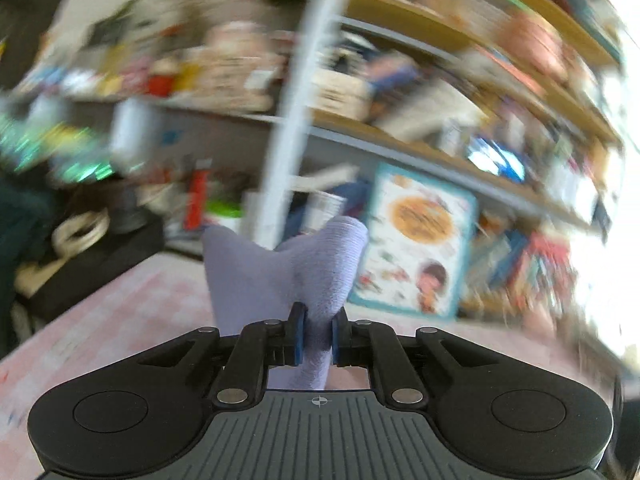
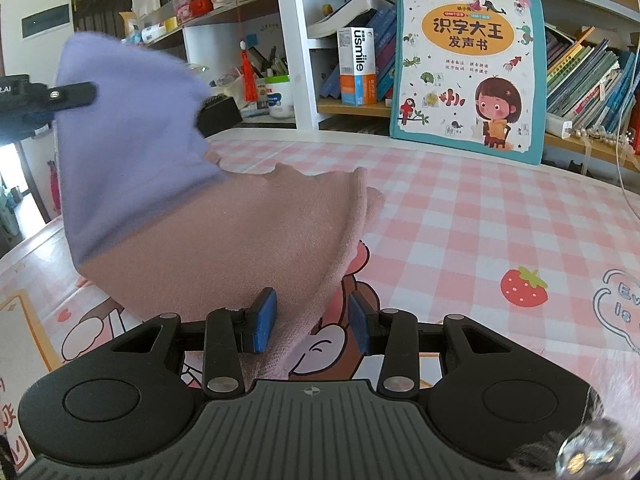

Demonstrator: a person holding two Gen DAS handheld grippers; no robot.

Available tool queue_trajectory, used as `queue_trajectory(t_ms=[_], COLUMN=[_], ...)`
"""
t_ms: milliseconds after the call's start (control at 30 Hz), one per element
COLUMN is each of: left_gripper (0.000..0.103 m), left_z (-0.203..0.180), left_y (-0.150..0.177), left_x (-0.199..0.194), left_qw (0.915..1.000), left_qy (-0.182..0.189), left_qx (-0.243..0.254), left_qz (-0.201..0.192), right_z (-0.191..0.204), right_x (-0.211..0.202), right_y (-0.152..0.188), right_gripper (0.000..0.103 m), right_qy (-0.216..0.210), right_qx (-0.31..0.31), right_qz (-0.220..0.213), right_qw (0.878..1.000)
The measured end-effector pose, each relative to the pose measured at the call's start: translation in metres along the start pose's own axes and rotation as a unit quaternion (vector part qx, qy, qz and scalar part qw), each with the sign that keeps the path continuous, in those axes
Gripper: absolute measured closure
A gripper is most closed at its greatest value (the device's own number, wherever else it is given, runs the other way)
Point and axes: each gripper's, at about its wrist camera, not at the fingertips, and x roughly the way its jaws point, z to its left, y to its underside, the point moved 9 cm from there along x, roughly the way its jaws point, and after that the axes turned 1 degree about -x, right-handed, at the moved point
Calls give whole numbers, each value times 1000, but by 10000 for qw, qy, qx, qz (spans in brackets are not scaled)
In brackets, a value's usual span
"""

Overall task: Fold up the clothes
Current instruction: 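Fold the lavender half over the pink half with the left gripper and release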

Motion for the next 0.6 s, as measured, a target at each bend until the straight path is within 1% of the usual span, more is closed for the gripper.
queue_trajectory(t_ms=[33, 67, 100, 133, 267, 400, 467, 533, 600], left_gripper=[90, 89, 89, 87, 82, 82, 90, 94, 96], left_z=[-18, -36, -54, -59, -65, -70, -73, -75, -78], left_y=[10, 22, 35, 38, 39, 40, 41, 41, 41], left_x=[6, 12, 18, 19, 16, 14, 12, 11, 10], left_qw=[9991, 9962, 9912, 9894, 9885, 9873, 9866, 9859, 9851], left_qy=[76, 155, 234, 265, 320, 375, 403, 430, 458], left_qx=[395, 815, 1234, 1360, 1444, 1528, 1570, 1612, 1654], left_qz=[123, 268, 412, 431, 327, 223, 171, 119, 67], right_z=[0, -1, -1, -1, -3, -5, -6, -6, -6], right_x=[0, 0, 0, 0, 0, 1, 1, 1, 2], right_y=[0, 0, 0, 0, 1, 1, 1, 1, 1], right_gripper=[66, 66, 66, 66, 66, 66, 66, 66, 66], right_qy=[-16, -32, -45, -54, -86, -152, -176, -186, -186], right_qx=[22, 44, 63, 76, 124, 211, 246, 259, 258], right_qz=[3, 6, 9, 9, 16, 31, 36, 38, 39], right_qw=[10000, 10000, 10000, 10000, 9999, 9997, 9995, 9995, 9995])
